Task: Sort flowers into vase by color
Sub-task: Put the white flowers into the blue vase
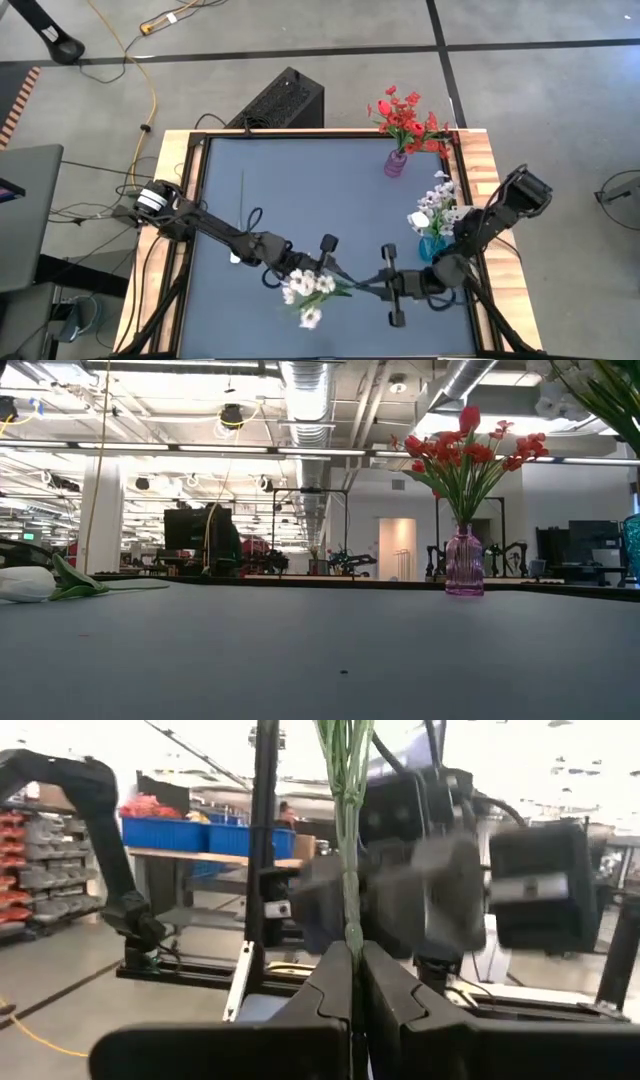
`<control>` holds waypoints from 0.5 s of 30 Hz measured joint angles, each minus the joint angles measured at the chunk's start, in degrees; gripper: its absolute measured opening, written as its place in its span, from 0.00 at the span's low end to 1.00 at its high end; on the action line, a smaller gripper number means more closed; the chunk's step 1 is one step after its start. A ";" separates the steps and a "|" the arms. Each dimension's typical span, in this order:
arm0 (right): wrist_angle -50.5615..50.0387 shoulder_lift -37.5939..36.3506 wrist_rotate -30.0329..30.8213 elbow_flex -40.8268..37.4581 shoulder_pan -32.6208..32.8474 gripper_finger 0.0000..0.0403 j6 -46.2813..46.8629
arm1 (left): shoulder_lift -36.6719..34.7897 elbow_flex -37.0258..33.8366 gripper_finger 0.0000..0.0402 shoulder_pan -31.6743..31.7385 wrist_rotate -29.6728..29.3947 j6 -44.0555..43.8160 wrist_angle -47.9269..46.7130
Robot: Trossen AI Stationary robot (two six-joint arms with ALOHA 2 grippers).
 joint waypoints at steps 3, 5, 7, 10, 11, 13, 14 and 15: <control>-0.93 0.00 -0.13 0.00 -2.00 0.08 1.31 | 0.00 0.04 0.31 -0.09 -0.22 1.07 1.79; -1.03 0.00 -0.20 0.00 -2.70 0.08 1.29 | 0.00 0.04 0.31 -0.09 -1.64 1.73 1.99; -1.18 0.00 -0.14 0.00 -2.96 0.08 1.32 | 0.00 0.04 0.31 -0.09 -5.04 1.72 3.11; -1.60 0.00 2.06 0.00 -2.63 0.08 1.27 | -0.04 0.04 0.31 0.21 -5.83 2.90 3.99; -1.64 0.00 3.58 0.00 -2.19 0.08 0.87 | -0.34 0.04 0.31 0.26 -5.79 3.39 3.63; -1.55 0.00 6.64 0.00 -1.28 0.08 -0.27 | -1.55 0.04 0.31 0.28 -5.83 4.24 2.33; -1.23 0.00 8.05 0.00 -0.77 0.08 -0.94 | -2.58 0.04 0.31 0.21 -5.83 4.52 1.34; -0.74 0.00 9.06 0.00 -0.39 0.08 -1.70 | -3.77 0.04 0.31 0.21 -5.85 4.55 0.29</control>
